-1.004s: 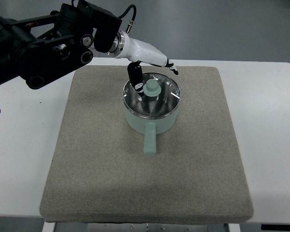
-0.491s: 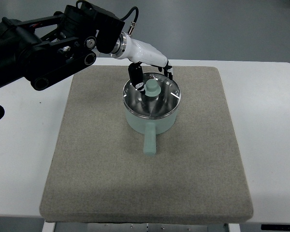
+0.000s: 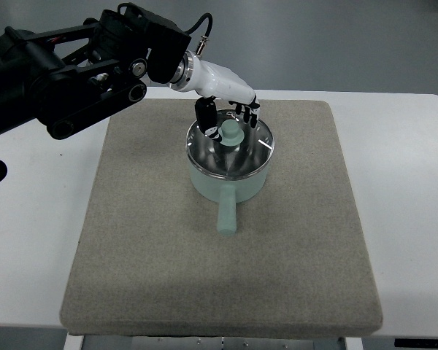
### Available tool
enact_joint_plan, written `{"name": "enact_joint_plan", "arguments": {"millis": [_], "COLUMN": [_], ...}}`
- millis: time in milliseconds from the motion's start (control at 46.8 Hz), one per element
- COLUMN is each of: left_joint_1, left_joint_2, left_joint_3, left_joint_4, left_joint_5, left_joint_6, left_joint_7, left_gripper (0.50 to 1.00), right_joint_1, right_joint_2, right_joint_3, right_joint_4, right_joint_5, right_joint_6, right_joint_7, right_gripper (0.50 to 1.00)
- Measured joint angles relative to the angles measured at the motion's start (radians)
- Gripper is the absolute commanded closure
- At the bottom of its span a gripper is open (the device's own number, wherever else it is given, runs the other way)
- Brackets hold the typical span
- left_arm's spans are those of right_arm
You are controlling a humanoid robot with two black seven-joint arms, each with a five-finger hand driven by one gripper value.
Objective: Place lid left of pot with left hand
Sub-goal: 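Close the left hand fingers around the lid's green knob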
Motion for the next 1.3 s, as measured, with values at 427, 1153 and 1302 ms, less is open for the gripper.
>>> {"name": "enact_joint_plan", "arguments": {"millis": [427,1153,1302], "left_joint_1": [-0.003,0.006,0.009], "left_joint_2": [0.011,0.047,0.046], "left_joint_3": [-0.007,0.0,-0.004], "left_joint_4": [-0.032,-0.051,-0.051], "left_joint_5": [0.0,0.048,0.048], "left_joint_6": [0.0,0.0,0.0], "left_joint_7": [0.0,-0.002,-0.002], "left_gripper": [0.752,0.778,0.804], "right_joint_1": [0.0,0.0,0.0], "right_joint_2": [0.0,0.0,0.0], "right_joint_3": [-0.001,-0.001,0.0], "right_joint_4": [0.0,0.0,0.0], "right_joint_5": [0.0,0.0,0.0], "right_joint_6": [0.0,0.0,0.0], "right_joint_7": [0.0,0.0,-0.001], "right_gripper": [0.579,0.579,0.579]}}
